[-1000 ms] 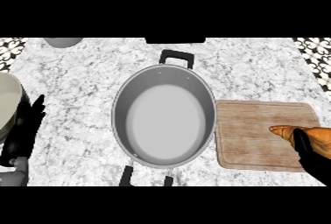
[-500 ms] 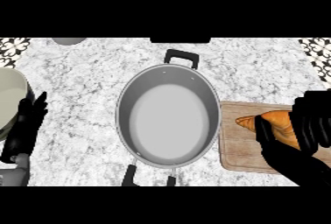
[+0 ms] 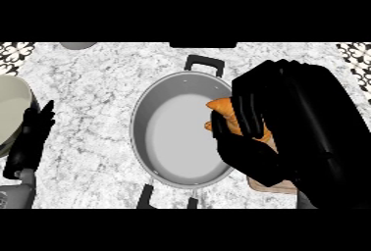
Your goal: Pick the croissant from the cutting board and place it in the pot
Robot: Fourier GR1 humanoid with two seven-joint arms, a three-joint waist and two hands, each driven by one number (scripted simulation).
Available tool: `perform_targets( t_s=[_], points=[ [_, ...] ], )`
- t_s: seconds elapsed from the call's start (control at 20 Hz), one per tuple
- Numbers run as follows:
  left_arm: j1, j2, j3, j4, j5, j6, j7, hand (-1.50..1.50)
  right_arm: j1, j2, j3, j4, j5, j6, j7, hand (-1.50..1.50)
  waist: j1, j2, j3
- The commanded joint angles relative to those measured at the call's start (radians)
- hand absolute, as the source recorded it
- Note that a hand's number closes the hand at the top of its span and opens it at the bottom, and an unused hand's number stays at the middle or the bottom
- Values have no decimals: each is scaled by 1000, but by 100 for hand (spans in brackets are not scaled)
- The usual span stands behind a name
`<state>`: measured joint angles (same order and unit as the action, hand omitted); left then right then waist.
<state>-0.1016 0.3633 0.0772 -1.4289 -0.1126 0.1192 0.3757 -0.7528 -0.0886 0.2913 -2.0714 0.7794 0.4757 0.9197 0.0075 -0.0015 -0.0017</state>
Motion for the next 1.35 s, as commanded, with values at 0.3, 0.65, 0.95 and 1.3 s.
perform_targets(
  t_s=[0.3, 0.65, 0.95, 1.3],
  points=[
    [-18, 5, 22, -10, 2, -22, 23, 0, 67, 87, 98, 304, -62, -208, 56, -150, 5, 2, 1],
    [14, -44, 2, 7, -29, 7, -23, 0, 89, 88, 118, 432, -171, -529, -87, -150, 9, 6, 2],
    [-6, -16, 12, -66, -8, -28, 67, 0, 92, 89, 59, 374, -228, -782, -139, -150, 7, 1, 3],
    [22, -3, 46, -35, -15, -29, 32, 0, 279, 21, -125, 203, -257, -803, -241, -150, -14, -1, 2]
  ],
)
